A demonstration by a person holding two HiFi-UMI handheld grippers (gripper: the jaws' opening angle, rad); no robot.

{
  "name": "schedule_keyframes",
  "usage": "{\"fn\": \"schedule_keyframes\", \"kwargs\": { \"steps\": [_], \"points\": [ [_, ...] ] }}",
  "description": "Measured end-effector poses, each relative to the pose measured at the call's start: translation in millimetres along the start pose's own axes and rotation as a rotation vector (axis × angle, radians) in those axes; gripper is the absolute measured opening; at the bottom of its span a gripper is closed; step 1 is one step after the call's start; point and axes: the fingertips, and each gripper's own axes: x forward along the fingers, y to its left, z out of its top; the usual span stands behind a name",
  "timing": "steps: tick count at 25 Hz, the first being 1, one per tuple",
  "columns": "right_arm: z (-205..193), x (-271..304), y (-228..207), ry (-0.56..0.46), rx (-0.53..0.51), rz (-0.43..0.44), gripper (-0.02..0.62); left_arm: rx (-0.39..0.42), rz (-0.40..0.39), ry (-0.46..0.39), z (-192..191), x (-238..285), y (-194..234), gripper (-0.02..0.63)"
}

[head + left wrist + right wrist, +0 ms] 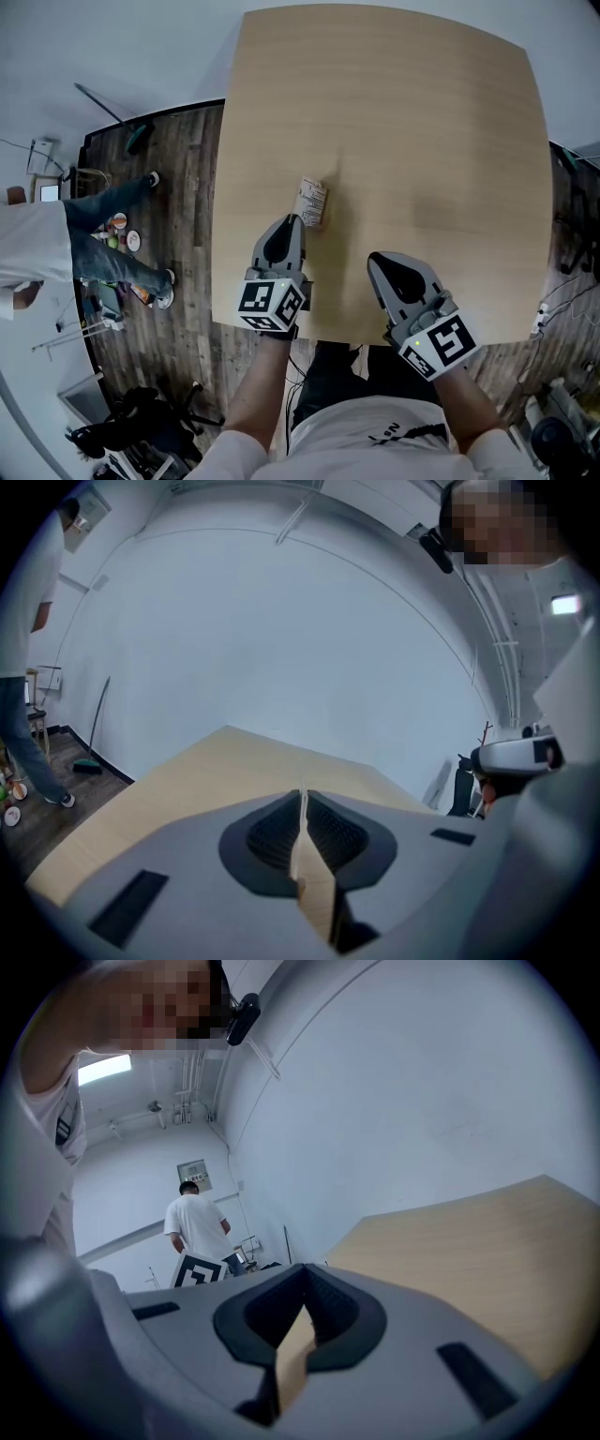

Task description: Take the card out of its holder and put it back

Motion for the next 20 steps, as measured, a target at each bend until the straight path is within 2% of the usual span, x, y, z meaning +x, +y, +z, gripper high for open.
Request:
{"fn": "schedule_keyframes", "kwargs": {
  "steps": [3,5,7,10,16,20],
  "points": [
    [-0.6,0.5,1.1,0.003,0.001,0.001,0.012,-0.041,-0.029,0.061,-8.9,5.2,3.9,0.034],
    [-0.2,0.4,1.7,0.003,0.001,0.004,0.012,-0.012,-0.024,0.081,-13.7,5.2,4.8,0.034],
    [0.0,0.3,-0.1,0.003,0.001,0.005,0.012,0.031,-0.025,0.072,-13.6,3.5,0.5,0.037],
    [-0.8,0.7,-3.3,0.002,0.004,0.000,0.012,0.049,-0.034,0.043,-10.8,0.9,-6.7,0.092],
    [3.7,1.1,2.9,-0.011,-0.008,0.000,0.012,0.051,-0.009,0.004,0.4,-12.2,-13.5,0.091],
    [9.1,-2.7,8.2,-0.018,-0.022,-0.010,0.012,0.051,-0.037,-0.016,14.2,-24.6,-31.6,0.086]
  ]
}}
